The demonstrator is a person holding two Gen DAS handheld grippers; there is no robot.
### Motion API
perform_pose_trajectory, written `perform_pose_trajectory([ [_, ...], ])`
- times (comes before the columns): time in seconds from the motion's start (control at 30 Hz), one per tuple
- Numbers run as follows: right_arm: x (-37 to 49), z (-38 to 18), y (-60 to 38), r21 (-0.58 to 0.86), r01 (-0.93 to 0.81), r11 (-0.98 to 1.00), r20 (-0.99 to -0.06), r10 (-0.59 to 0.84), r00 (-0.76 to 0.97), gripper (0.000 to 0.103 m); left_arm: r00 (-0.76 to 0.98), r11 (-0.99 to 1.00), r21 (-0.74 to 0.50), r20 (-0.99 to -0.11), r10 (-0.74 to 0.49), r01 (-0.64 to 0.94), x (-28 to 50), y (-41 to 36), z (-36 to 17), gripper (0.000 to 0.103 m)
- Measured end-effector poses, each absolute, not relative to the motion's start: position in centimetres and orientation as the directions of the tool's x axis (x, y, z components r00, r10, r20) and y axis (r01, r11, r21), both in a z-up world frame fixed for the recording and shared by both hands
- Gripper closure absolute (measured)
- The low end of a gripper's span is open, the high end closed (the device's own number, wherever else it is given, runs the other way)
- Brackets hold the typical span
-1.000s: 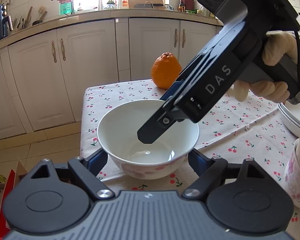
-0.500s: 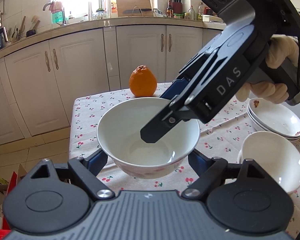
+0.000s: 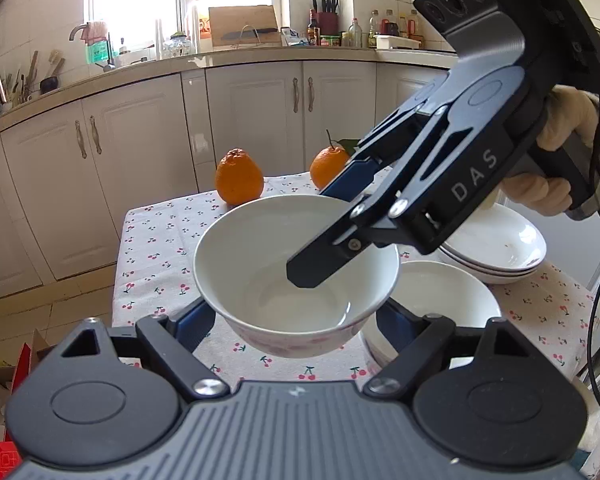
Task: Organize plates and bowls
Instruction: 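Carry the pink-flowered bowl with the right gripper and lower it onto the nested bowls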
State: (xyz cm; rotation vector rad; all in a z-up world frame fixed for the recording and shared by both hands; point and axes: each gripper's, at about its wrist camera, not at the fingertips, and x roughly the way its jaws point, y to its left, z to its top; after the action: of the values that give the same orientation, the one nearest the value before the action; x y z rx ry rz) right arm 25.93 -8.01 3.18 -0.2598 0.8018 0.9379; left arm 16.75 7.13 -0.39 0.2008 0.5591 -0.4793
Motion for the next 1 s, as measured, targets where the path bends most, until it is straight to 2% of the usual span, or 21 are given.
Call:
perform_pose_trajectory([
  [0.6, 21.3, 2.8, -14.2, 0.128, -0.755, 0.643, -0.696, 0.601, 0.394, 0.030, 0.701, 0.828, 0.039, -0.554, -0.449, 0.560, 13.8, 2.4, -0.3, 0.016],
  [1.0, 21.4, 0.5, -16.1, 0.171, -0.723, 0.670, -0.710, 0.592, 0.380, 0.030, 0.655, 0.809, 0.021, -0.598, -0.461, 0.588, 14.4, 0.8, -2.1, 0.016],
])
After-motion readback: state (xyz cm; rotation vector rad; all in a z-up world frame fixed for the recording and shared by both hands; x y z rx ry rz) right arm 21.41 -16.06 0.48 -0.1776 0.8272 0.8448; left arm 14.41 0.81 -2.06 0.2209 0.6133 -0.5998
